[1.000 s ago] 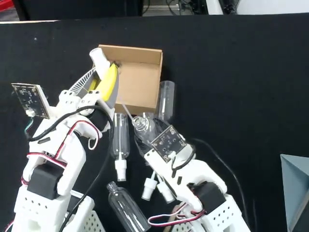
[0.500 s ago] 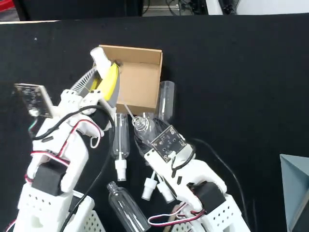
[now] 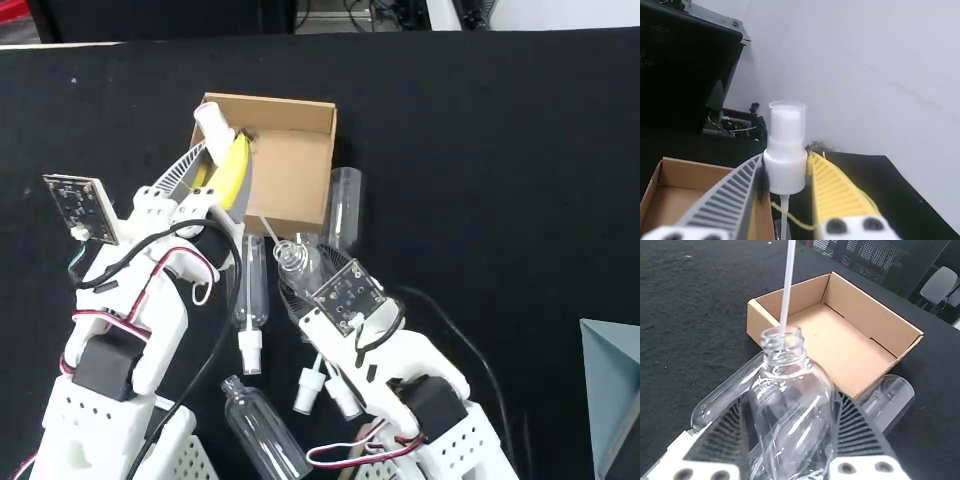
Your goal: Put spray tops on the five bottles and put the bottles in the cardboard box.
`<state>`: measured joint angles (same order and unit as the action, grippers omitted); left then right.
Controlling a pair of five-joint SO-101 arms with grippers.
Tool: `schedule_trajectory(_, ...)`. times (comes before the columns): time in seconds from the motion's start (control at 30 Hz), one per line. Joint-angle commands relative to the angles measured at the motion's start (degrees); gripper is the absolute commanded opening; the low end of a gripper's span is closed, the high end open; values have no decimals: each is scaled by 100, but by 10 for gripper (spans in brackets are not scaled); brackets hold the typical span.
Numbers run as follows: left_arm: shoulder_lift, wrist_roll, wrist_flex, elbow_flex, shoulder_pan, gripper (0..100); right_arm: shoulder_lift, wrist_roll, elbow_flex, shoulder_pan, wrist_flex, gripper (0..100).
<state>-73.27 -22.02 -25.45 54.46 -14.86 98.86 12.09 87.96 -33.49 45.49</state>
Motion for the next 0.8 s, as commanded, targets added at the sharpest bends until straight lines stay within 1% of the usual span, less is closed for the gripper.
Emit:
schedule_trajectory(0.0, -79, 18, -114, -31, -92, 29, 119, 18, -31, -114, -246, 70)
schedule_trajectory(0.2, -79, 18, -123, 66, -136, 29, 119, 18, -22, -88, -299, 70)
schedule_trajectory(0.43, -79, 53, -123, 259, -655, 29, 119, -88, 13, -79, -378, 70)
schedule_trajectory(0.67, -79, 53, -123, 382, -708, 29, 119, -132, 13, -53, -431, 70)
schedule_trajectory(0.77, -79, 53, -123, 479, -716, 29, 119, -141, 22, 176, -545, 70)
